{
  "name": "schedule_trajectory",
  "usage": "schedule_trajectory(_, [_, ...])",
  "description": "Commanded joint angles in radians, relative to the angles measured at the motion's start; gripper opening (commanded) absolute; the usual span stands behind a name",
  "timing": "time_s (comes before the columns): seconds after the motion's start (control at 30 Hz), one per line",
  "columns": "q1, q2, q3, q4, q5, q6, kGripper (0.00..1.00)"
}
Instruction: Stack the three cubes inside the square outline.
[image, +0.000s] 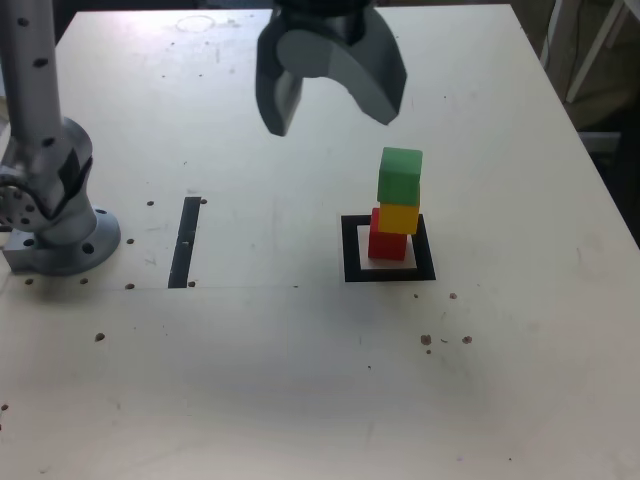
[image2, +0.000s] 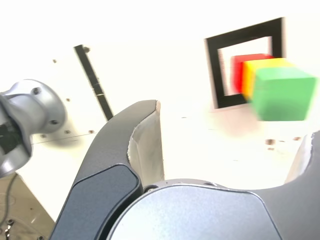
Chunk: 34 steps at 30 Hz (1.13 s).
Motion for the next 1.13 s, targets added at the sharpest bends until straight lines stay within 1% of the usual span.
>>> schedule_trajectory(0.0, [-0.006, -0.041, 0.054, 0.004, 0.009, -0.016, 1.0])
schedule_trajectory(0.13, [-0.011, -0.103, 0.189, -0.018, 0.021, -0.051, 1.0])
schedule_trajectory(0.37, [-0.011, -0.184, 0.44, -0.128, 0.013, -0.104, 1.0])
schedule_trajectory(0.6, [-0.011, -0.24, 0.642, -0.249, -0.011, -0.139, 1.0])
schedule_trajectory(0.73, [-0.011, -0.256, 0.745, -0.327, -0.037, -0.15, 1.0])
schedule_trajectory(0.9, [-0.011, -0.247, 0.828, -0.418, -0.063, -0.155, 1.0])
schedule_trajectory(1.1, [-0.011, -0.231, 0.881, -0.484, -0.089, -0.157, 1.0])
